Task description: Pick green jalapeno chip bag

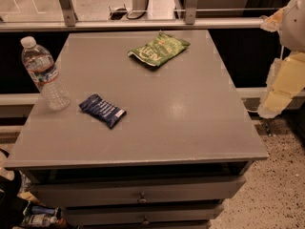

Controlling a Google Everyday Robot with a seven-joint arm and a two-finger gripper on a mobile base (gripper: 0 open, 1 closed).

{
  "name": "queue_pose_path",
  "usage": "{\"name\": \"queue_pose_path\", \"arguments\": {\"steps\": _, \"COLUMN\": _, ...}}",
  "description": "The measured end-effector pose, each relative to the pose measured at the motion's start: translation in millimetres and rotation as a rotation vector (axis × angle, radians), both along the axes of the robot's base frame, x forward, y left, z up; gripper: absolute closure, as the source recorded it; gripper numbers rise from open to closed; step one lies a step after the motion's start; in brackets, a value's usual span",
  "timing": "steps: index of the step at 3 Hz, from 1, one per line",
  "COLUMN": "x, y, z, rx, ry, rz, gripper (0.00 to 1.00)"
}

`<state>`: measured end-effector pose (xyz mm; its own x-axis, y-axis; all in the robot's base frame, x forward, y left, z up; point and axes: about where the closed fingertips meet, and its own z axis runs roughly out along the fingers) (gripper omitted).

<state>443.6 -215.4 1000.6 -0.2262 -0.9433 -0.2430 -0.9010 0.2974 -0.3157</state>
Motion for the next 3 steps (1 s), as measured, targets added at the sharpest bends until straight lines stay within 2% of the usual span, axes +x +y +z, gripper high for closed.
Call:
{"name": "queue_pose_path", "arguments": {"steps": 1, "x": 28.5, "y": -6.0, "z": 8.6, "rx": 0.097, "ry": -0.062, "rz": -0.086, "gripper": 0.0}}
{"name": "queue_pose_path", "arguments": {"steps": 2, "x": 97.6, "y": 5.2, "z": 15.1, "rx": 0.278, "ry": -0.21, "rz": -0.144, "gripper": 0.0}}
{"name": "queue_pose_path", "arguments": {"steps": 3, "x": 159.3, "y": 24.3, "z": 17.8, "rx": 0.418, "ry": -0.321, "rz": -0.146, "gripper": 0.0}}
